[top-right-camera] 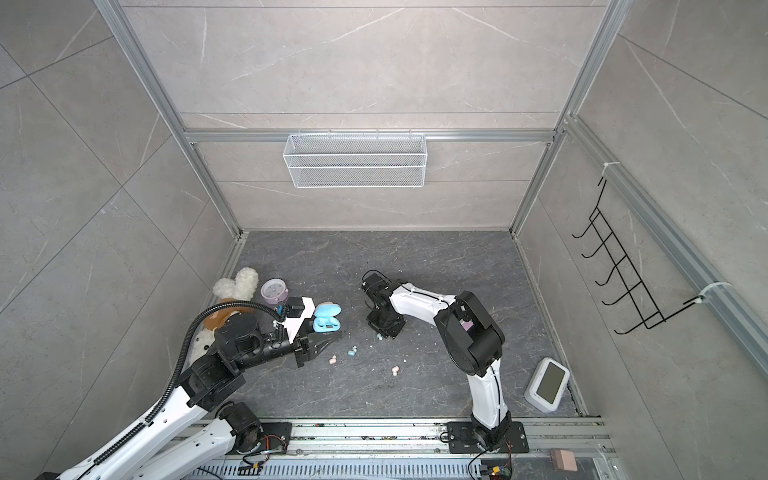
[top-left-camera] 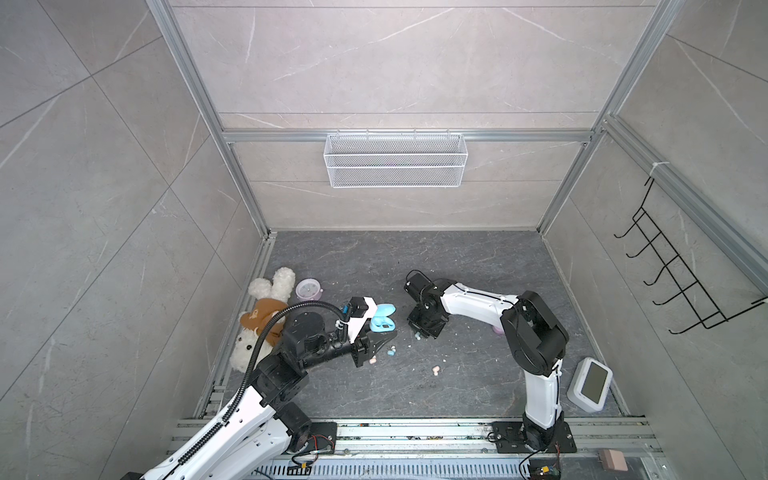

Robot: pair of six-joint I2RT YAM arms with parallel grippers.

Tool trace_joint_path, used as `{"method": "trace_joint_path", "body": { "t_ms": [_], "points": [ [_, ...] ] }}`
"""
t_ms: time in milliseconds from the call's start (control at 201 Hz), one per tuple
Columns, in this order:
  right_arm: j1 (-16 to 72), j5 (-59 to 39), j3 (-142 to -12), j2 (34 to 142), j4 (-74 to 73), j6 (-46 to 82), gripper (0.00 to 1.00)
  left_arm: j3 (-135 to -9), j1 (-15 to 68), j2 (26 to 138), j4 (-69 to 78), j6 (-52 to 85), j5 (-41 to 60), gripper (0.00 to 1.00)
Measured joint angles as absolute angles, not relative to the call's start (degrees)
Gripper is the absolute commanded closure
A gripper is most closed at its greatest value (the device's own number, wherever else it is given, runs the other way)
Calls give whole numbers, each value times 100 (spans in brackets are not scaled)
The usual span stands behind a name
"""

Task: Insert the wireless bluetooth earbuds into the charging case
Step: 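Lift the blue earbud off the table with the right gripper, then carry the blue earbud with the right gripper toward the case in the left gripper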

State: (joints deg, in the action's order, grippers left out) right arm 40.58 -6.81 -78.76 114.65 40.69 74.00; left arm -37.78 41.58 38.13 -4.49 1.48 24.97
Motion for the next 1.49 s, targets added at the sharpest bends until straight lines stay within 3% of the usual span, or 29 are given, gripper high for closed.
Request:
{"method": "trace_joint_path", "body": {
  "t_ms": [587,941,1493],
  "points": [
    [3769,-707,-7365,10923,4025,7144,83,-3780,4158,4228,-268,156,2563,73],
    [3562,-709,-6855,9441,3719,6873,83,-4001,4158,5168,436,290,2724,73],
    [2932,-1015,-7345,7220,3968,5717,83,-4814,4158,6711,1688,580,3332,73]
  ]
}}
